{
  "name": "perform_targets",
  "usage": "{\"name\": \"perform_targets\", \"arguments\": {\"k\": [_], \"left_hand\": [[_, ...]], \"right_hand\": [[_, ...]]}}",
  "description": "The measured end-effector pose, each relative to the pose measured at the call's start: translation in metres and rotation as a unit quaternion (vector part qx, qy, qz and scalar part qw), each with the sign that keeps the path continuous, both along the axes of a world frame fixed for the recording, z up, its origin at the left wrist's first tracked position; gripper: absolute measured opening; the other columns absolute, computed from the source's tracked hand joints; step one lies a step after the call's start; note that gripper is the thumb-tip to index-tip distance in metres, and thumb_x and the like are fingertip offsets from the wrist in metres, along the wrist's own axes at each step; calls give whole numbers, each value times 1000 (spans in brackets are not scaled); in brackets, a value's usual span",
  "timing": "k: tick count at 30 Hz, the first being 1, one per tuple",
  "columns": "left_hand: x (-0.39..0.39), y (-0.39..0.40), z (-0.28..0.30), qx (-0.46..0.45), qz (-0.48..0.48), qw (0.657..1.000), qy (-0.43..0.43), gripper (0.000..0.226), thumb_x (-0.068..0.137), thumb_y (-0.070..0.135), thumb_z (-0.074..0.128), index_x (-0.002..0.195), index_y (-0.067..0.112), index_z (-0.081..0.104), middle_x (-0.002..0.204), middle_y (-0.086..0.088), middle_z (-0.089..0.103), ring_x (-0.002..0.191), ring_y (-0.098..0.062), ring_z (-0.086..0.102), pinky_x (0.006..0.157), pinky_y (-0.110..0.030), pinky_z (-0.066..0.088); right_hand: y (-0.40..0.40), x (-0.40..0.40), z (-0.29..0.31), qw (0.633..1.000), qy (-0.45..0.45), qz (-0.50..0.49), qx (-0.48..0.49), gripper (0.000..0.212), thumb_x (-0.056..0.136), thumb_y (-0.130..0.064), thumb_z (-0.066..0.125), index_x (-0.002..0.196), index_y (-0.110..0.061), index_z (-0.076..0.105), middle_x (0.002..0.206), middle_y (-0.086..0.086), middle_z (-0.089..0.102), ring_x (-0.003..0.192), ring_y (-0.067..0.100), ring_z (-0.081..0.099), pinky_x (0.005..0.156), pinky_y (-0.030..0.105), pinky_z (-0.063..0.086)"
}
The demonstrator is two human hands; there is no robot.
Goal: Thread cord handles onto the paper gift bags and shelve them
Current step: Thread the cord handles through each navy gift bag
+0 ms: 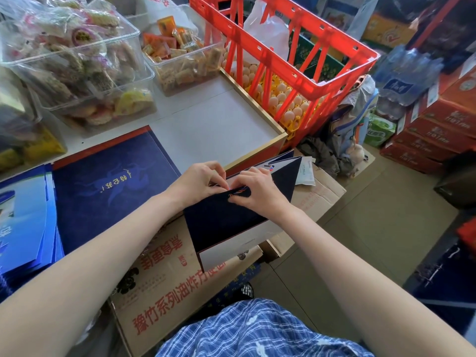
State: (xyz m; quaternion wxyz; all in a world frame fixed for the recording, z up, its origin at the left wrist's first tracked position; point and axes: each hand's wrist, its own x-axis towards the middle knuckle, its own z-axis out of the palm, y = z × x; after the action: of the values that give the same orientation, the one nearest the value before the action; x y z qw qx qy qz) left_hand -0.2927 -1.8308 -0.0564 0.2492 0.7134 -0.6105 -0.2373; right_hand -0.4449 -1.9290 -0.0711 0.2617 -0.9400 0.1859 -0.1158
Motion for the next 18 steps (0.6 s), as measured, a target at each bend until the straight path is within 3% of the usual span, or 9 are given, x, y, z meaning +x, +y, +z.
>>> {"name": "perform_targets", "arguments": {"k": [5, 13, 18], "left_hand": [[3, -1, -4, 21, -4, 999, 38, 10, 81, 14, 69, 89, 12, 76, 88, 15, 52, 80, -6, 56, 72, -6, 42], [17, -3, -6, 19, 34, 996, 80, 6, 79, 15, 71, 83, 13, 76, 85, 10, 53, 72, 6, 53, 69, -4, 36], [22, -6, 1, 51, 21, 997, 45, 7, 82, 16, 69, 84, 12, 75, 89, 8, 51, 78, -5, 56, 80, -20, 43]], "right_hand": [[1, -3, -1, 1000, -7, 2, 0, 12, 80, -25, 72, 85, -15, 66, 84, -13, 54, 86, 9, 43, 93, 30, 25], [1, -8, 1, 1000, -1, 13, 7, 17, 79, -26, 74, 82, -11, 65, 80, -10, 54, 83, 12, 43, 92, 32, 26], [8, -6, -8, 999, -22, -45, 15, 17, 82, -24, 72, 88, -9, 67, 90, 3, 63, 89, 11, 38, 95, 32, 23]]}}
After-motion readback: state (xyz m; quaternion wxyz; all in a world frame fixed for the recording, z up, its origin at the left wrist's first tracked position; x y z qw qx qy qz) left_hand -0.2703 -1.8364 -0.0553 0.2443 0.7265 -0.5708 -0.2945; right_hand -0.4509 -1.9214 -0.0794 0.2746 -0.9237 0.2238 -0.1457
